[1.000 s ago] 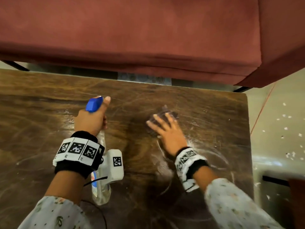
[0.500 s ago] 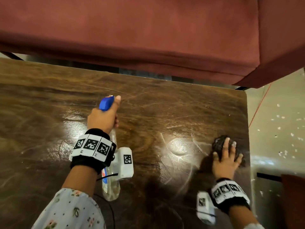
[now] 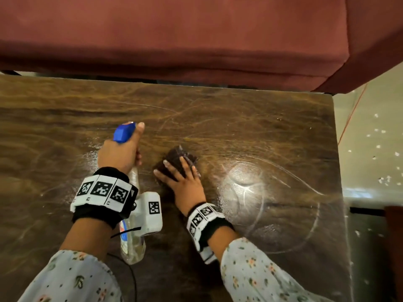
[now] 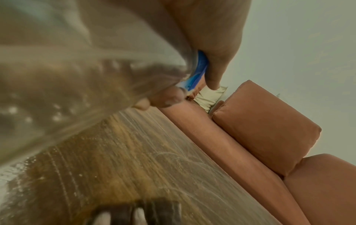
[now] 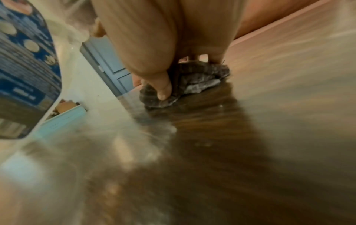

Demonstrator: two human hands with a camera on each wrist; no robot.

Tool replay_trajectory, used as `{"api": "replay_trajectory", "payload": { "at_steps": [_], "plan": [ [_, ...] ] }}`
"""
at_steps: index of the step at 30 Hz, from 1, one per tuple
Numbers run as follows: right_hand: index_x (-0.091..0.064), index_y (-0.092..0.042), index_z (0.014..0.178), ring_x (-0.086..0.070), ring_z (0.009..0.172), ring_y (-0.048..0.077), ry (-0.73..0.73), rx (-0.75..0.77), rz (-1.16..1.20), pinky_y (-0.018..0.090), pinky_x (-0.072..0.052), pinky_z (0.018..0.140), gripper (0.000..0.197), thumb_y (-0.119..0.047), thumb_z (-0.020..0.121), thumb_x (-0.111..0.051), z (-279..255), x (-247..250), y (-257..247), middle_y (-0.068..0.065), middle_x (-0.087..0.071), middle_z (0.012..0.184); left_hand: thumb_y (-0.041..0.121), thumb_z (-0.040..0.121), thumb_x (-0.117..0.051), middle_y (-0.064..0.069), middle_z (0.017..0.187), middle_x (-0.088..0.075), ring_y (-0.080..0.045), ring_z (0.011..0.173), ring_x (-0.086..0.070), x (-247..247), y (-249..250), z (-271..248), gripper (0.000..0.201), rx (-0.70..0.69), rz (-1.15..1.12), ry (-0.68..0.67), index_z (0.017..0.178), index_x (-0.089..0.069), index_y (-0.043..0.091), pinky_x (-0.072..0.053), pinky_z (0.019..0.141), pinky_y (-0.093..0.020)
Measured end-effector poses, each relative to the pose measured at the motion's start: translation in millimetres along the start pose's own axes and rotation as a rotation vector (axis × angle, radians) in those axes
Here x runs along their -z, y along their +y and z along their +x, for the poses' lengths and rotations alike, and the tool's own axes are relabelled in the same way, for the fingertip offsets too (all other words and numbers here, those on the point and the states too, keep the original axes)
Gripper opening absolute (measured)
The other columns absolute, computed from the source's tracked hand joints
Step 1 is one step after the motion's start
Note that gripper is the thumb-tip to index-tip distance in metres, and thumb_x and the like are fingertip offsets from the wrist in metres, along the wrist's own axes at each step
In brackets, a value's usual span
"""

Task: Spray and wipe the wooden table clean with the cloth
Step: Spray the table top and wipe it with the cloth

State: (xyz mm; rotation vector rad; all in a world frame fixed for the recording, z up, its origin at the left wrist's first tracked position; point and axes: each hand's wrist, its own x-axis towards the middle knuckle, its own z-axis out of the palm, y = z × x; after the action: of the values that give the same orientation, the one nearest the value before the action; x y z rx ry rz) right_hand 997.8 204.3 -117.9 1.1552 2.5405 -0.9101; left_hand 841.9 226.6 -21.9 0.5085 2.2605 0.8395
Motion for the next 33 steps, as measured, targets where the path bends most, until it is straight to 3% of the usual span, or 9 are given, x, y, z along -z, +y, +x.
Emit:
{"api": "replay_trajectory", "payload": {
  "at_steps": [4,7,10,13,16,19,26,30,33],
  "plan": [
    [-0.019,-0.05,0.14,-0.009,0.144,0.031,0.162,-0.004,-0.045,0.048,-0.012,0.114,0.081,-0.003,0.078,-0.04,-46.8,11.3,81.5,-0.013,-0.021,0.155,0.069,0.073,-0.058,0.003,0.036,-0.057,-0.028,0.064,-0.062,-9.6,6.7,-6.8,0.056,-0.01,0.033,-0.036,0.056,-0.056,0.015,-0.052,0.091,-0.05],
    [-0.014,-0.047,0.141,-0.019,0.143,0.029,0.244,-0.184,-0.156,0.044,-0.015,0.117,0.079,-0.009,0.078,-0.041,-77.5,32.0,175.9,-0.008,-0.028,0.153,0.07,0.074,-0.056,-0.001,0.042,-0.059,-0.03,0.064,-0.065,-19.2,10.4,-11.2,0.056,-0.037,0.037,-0.046,0.056,-0.056,0.017,-0.052,0.091,-0.047],
    [-0.021,-0.039,0.142,-0.024,0.14,0.036,0.389,-0.497,-0.001,0.044,-0.012,0.117,0.067,-0.019,0.081,-0.04,-121.5,54.7,242.2,0.002,-0.03,0.152,0.073,0.069,-0.057,0.006,0.036,-0.057,-0.024,0.056,-0.061,-26.9,13.4,-14.0,0.057,-0.024,0.006,-0.07,0.056,-0.056,0.018,-0.054,0.088,-0.044],
    [-0.027,-0.033,0.143,-0.029,0.137,0.038,0.447,-0.731,0.011,0.046,-0.018,0.116,0.06,-0.031,0.084,-0.037,-163.5,41.1,247.2,0.006,-0.029,0.153,0.07,0.076,-0.054,0.001,0.045,-0.059,-0.021,0.053,-0.061,-30.0,14.3,-16.2,0.057,-0.044,0.025,-0.083,0.06,-0.057,0.015,-0.053,0.081,-0.036],
    [-0.014,-0.037,0.146,-0.026,0.133,0.044,0.356,-0.98,0.068,0.048,-0.022,0.11,0.066,-0.039,0.089,-0.047,-186.5,25.9,205.3,0.005,-0.019,0.156,0.07,0.077,-0.053,0.0,0.049,-0.058,-0.021,0.05,-0.06,-23.8,9.7,-13.8,0.057,-0.048,0.016,-0.079,0.061,-0.056,0.016,-0.05,0.075,-0.034],
    [-0.009,-0.026,0.148,-0.027,0.127,0.051,0.306,-1.174,0.226,0.05,-0.025,0.107,0.079,-0.051,0.086,-0.05,-166.3,27.4,152.3,0.025,-0.017,0.151,0.072,0.072,-0.055,0.003,0.037,-0.055,-0.024,0.049,-0.059,-8.5,1.7,-4.7,0.057,-0.008,-0.026,-0.069,0.057,-0.055,0.017,-0.053,0.077,-0.04],
    [-0.007,-0.019,0.149,-0.031,0.125,0.049,0.368,-0.955,0.231,0.049,-0.03,0.104,0.087,-0.054,0.083,-0.053,-18.9,61.1,84.2,0.028,-0.012,0.149,0.065,0.079,-0.057,0.002,0.037,-0.056,-0.021,0.048,-0.057,21.2,-7.3,12.1,0.053,0.032,-0.059,0.02,0.059,-0.056,0.016,-0.055,0.083,-0.044],
    [-0.005,-0.029,0.148,-0.017,0.135,0.043,0.23,-0.657,0.182,0.048,-0.034,0.104,0.08,-0.046,0.085,-0.052,69.3,87.8,37.6,0.013,-0.005,0.155,0.063,0.078,-0.059,0.01,0.034,-0.054,-0.01,0.037,-0.055,36.8,-16.5,20.8,0.05,0.058,-0.065,0.05,0.059,-0.056,0.017,-0.055,0.087,-0.046],
    [-0.011,-0.04,0.145,-0.005,0.14,0.039,0.108,-0.38,0.129,0.053,-0.03,0.106,0.074,-0.039,0.085,-0.052,106.4,89.5,-3.4,-0.002,-0.002,0.158,0.062,0.077,-0.062,0.009,0.034,-0.054,-0.02,0.047,-0.057,46.2,-25.0,25.7,0.048,0.073,-0.091,0.072,0.06,-0.057,0.017,-0.055,0.088,-0.049]
  ]
}}
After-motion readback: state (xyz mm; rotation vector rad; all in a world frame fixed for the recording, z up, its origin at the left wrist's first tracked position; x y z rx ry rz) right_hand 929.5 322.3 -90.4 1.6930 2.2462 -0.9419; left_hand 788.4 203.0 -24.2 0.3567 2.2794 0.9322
